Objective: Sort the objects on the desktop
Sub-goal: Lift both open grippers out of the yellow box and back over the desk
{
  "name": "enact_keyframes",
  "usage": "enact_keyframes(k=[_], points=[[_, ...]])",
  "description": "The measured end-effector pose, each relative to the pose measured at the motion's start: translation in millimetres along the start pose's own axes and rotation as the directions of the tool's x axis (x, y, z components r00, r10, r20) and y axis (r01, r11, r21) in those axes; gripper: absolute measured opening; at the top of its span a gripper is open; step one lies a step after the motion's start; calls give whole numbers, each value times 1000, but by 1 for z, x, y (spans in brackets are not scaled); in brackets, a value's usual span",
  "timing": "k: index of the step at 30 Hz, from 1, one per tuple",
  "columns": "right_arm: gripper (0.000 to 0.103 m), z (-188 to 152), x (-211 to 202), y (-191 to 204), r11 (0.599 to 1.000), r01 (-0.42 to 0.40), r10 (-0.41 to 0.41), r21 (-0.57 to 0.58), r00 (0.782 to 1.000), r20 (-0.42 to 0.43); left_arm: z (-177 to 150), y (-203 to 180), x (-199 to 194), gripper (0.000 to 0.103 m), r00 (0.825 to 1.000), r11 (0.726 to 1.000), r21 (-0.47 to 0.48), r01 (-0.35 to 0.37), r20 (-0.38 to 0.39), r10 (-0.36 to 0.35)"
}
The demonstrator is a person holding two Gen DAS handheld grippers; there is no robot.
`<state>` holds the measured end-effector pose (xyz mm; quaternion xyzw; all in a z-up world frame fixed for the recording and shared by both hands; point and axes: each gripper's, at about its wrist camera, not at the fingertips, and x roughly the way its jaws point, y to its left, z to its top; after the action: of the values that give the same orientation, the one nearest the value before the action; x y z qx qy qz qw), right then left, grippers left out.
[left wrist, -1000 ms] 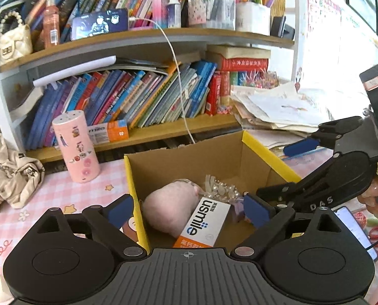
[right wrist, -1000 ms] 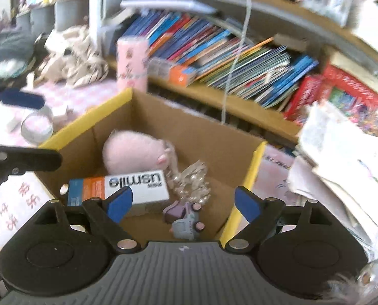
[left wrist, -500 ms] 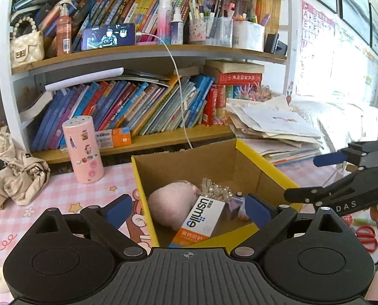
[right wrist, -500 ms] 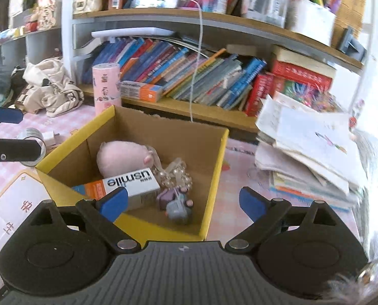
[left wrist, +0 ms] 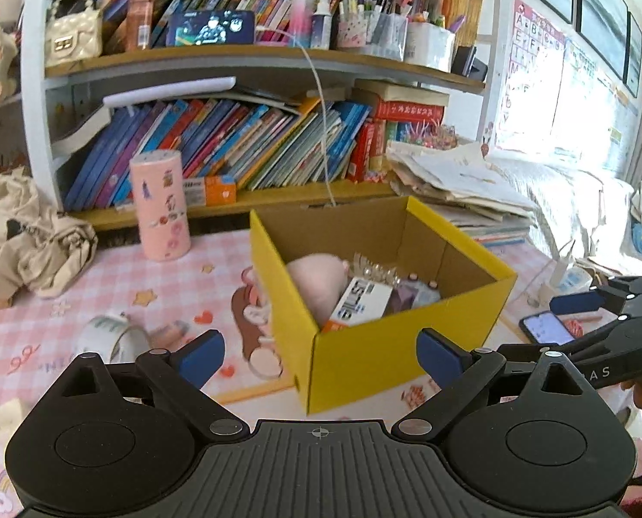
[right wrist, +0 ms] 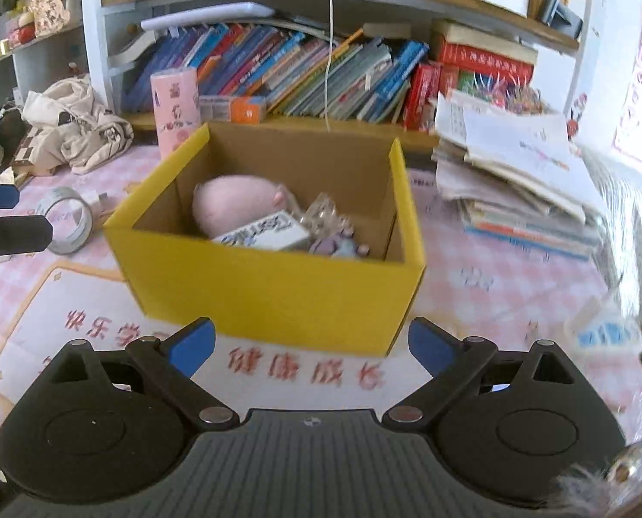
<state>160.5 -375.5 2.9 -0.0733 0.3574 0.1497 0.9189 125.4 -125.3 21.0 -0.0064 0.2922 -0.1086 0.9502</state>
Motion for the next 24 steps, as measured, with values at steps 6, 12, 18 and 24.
enact_keyframes(k=[6, 12, 18, 24], points=[[97, -18, 4, 23, 990, 3, 6, 139, 998, -69, -15, 19, -9, 97, 999, 1000, -9, -12, -36, 12], [97, -28, 4, 55, 993, 17, -6, 116, 995, -95, -24, 38, -15, 97, 997, 1000, -11, -28, -67, 28], [97, -30, 5, 81, 995, 12, -2, 95, 995, -101, -33, 52, -22, 97, 996, 1000, -2, -25, -88, 24], [97, -35, 8, 104, 996, 4, 6, 86, 993, -120, -44, 70, -31, 97, 994, 999, -18, -29, -107, 27]])
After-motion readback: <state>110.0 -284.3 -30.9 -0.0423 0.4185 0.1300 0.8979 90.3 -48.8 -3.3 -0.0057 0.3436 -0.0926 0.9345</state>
